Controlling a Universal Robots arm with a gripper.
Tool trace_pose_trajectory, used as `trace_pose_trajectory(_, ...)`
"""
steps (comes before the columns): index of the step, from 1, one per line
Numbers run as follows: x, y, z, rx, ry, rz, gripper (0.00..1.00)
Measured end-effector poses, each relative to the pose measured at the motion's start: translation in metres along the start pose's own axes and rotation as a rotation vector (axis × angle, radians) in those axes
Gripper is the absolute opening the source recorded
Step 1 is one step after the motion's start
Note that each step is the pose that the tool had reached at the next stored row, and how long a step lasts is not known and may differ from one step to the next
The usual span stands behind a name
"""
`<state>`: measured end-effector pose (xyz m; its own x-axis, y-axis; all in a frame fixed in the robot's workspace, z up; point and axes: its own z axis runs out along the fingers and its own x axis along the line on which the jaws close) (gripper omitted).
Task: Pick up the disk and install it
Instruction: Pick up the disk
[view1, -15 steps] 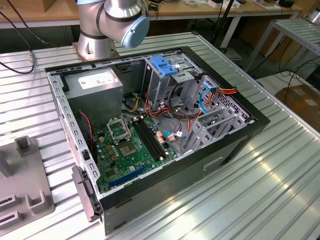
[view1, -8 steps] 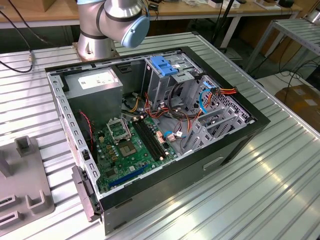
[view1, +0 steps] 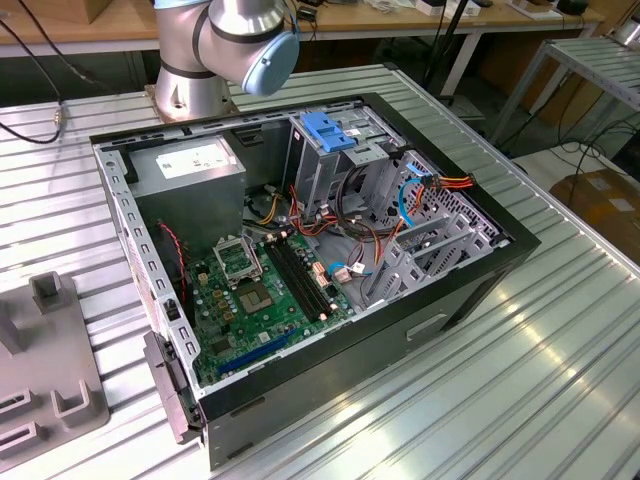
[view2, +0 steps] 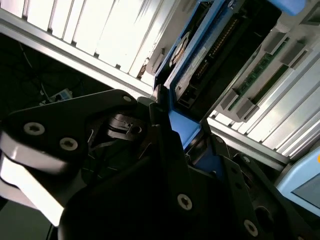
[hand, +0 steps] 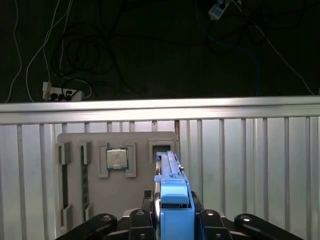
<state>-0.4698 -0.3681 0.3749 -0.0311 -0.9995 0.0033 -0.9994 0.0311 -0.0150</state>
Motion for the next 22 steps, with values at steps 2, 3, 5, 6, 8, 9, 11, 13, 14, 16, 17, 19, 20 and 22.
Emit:
trace_pose_trajectory(2, 0.0000, 0.0000, -0.0044, -0.0001, -0.0017, 0.000, 0.37)
trace_pose_trajectory(3, 0.0000, -0.0001, -0.0075, -0.0003, -0.0024, 0.000, 0.37)
trace_pose_trajectory(5, 0.0000, -0.0001, -0.0112, -0.0004, -0.0032, 0.000, 0.37)
trace_pose_trajectory(6, 0.0000, -0.0002, -0.0135, -0.0004, -0.0037, 0.000, 0.37)
trace_pose_trajectory(8, 0.0000, -0.0002, -0.0165, -0.0006, -0.0043, 0.000, 0.37)
trace_pose_trajectory(9, 0.0000, -0.0003, -0.0189, -0.0007, -0.0049, 0.000, 0.37)
trace_pose_trajectory(11, 0.0001, -0.0003, -0.0231, -0.0011, -0.0060, 0.000, 0.37)
trace_pose_trajectory(13, 0.0001, -0.0004, -0.0282, -0.0014, -0.0073, 0.000, 0.37)
trace_pose_trajectory(14, 0.0001, -0.0004, -0.0310, -0.0014, -0.0077, 0.000, 0.37)
trace_pose_trajectory(16, 0.0001, -0.0005, -0.0358, -0.0021, -0.0083, 0.000, 0.37)
trace_pose_trajectory(17, 0.0001, -0.0005, -0.0377, -0.0023, -0.0087, 0.000, 0.37)
trace_pose_trajectory(19, 0.0001, -0.0006, -0.0418, -0.0027, -0.0103, 0.000, 0.37)
trace_pose_trajectory(20, 0.0001, -0.0006, -0.0439, -0.0030, -0.0113, 0.000, 0.37)
trace_pose_trajectory(22, 0.0001, -0.0007, -0.0478, -0.0033, -0.0130, 0.000, 0.37)
